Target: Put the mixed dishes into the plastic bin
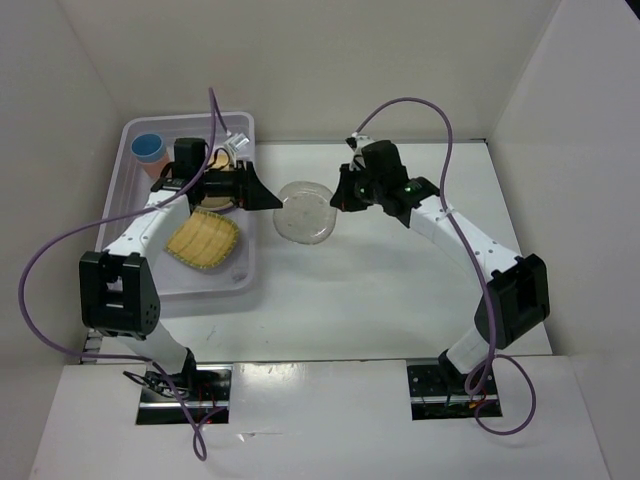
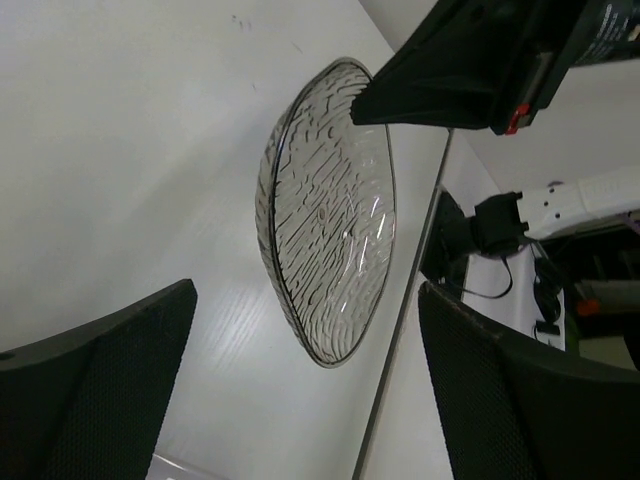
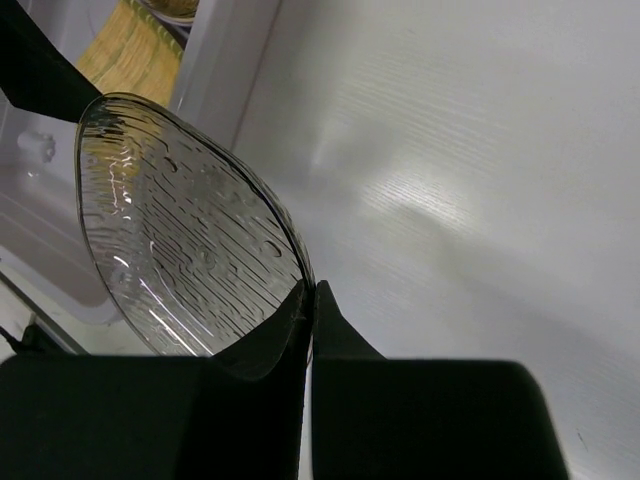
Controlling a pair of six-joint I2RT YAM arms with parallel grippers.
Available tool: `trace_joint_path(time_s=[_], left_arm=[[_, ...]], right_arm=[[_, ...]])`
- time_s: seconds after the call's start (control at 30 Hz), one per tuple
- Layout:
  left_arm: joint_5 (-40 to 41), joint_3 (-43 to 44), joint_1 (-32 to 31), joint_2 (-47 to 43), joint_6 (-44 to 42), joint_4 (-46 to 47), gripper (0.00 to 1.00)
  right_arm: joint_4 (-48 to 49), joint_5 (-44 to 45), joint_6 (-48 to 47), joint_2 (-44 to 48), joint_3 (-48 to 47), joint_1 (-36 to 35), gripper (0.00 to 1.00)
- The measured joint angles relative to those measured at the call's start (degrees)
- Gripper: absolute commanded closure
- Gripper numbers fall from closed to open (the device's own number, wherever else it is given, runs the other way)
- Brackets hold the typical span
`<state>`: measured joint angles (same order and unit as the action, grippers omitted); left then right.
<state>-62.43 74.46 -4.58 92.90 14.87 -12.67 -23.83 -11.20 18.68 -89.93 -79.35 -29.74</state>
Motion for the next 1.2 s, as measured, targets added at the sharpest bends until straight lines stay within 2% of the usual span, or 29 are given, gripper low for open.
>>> trace_joint_path(time_s=[0.23, 0.33, 0.4, 0.43, 0.53, 0.57, 0.67, 0.77, 0.9, 1.1, 1.2], left_arm=[[-3.3, 0.5, -2.0, 2.7, -4.5, -4.1, 0.23], [-3.7, 0.5, -2.6, 3.6, -5.7, -5.3, 0.43], [-4.0, 0.5, -2.7, 4.0, -6.0, -5.9, 0.59], [-4.0, 0.5, -2.7, 4.1, -6.3, -6.1, 0.74], [-3.4, 0.5, -2.8, 4.3, -6.3, -6.5, 1.0], [-2.6, 0.5, -2.7, 4.4, -6.0, -6.4, 1.0], [-0.1, 0.5, -2.6, 4.5, -3.8, -4.9, 1.0], [3.7, 0.3, -1.7, 4.3, 1.7, -0.3, 1.0], [11.3, 0.2, 3.2, 4.0, 11.6, 7.9, 1.0], [27.7, -1.6, 12.3, 3.3, 27.9, 18.8, 1.0], [35.6, -3.6, 14.6, 3.5, 34.7, 21.7, 1.0]], right_arm=[[0.2, -0.1, 0.7, 0.0, -1.5, -1.3, 1.0], [0.4, -0.2, 1.0, 0.0, -2.6, -2.0, 1.0], [0.6, -0.2, 1.2, 0.0, -3.0, -2.4, 0.99], [0.6, 0.0, 1.2, 0.0, -3.1, -2.6, 0.96], [0.6, 0.5, 1.8, -0.2, -3.2, -2.9, 0.74], [0.7, 0.9, 2.4, -0.3, -3.2, -3.0, 0.61], [0.7, 3.6, 4.0, -0.3, -3.2, -3.6, 0.45], [0.8, 7.0, 5.6, -0.3, -3.2, -3.8, 0.37], [2.3, 12.8, 8.6, 1.4, -0.4, -3.7, 0.3], [5.5, 16.7, 11.9, 8.7, 7.3, -2.1, 0.2], [6.0, 18.1, 12.5, 10.1, 10.2, -1.7, 0.16]])
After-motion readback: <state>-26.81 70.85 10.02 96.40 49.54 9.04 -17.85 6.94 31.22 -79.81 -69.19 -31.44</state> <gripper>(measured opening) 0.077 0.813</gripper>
